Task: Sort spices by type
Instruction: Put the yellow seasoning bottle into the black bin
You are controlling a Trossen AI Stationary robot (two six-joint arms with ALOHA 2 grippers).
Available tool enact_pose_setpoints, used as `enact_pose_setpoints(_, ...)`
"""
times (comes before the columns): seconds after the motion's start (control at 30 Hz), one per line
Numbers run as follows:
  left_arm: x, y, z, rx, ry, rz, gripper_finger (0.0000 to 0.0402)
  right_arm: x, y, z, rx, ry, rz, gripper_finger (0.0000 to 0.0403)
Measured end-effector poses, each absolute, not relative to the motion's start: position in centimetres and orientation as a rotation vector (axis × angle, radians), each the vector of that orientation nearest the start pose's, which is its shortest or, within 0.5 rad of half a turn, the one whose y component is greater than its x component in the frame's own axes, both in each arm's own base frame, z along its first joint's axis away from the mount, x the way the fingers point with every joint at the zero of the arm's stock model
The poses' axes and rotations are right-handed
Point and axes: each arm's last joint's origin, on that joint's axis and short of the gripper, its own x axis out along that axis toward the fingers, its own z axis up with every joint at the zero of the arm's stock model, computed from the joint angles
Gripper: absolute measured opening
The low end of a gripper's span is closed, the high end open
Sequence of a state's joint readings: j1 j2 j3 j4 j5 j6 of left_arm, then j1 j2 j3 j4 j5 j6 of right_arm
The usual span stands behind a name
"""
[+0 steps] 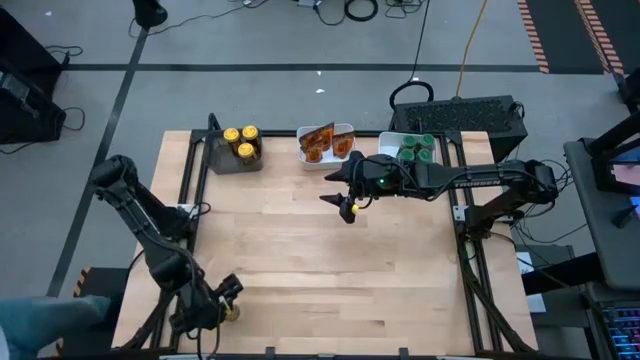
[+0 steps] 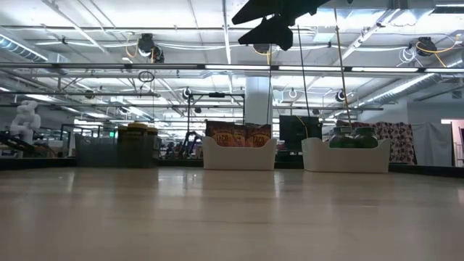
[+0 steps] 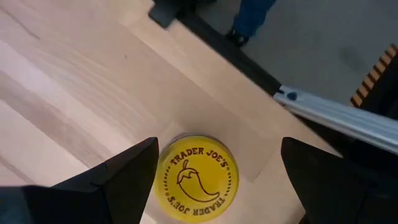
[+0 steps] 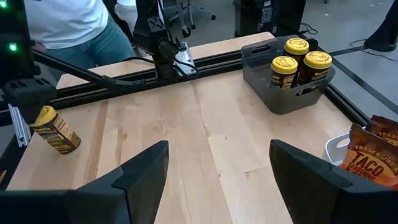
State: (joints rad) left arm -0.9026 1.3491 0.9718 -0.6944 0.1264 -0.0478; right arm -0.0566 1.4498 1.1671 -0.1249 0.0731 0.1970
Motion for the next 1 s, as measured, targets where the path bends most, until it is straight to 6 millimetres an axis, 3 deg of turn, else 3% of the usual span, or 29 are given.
enact_pose_setpoints(0.43, 16.0, -20.4, 22.9, 0.526, 1.085, -0.822, 0.0342, 32.8, -2.1, 31.7, 0.183, 0.395, -0.166, 0.0263)
enact_pose_setpoints(1.0, 15.7, -20.0, 21.7, 0.538, 1.119, -0.819, 0.0342, 32.8, -2.1, 31.7, 0.185, 0.395, -0.167, 0.0263)
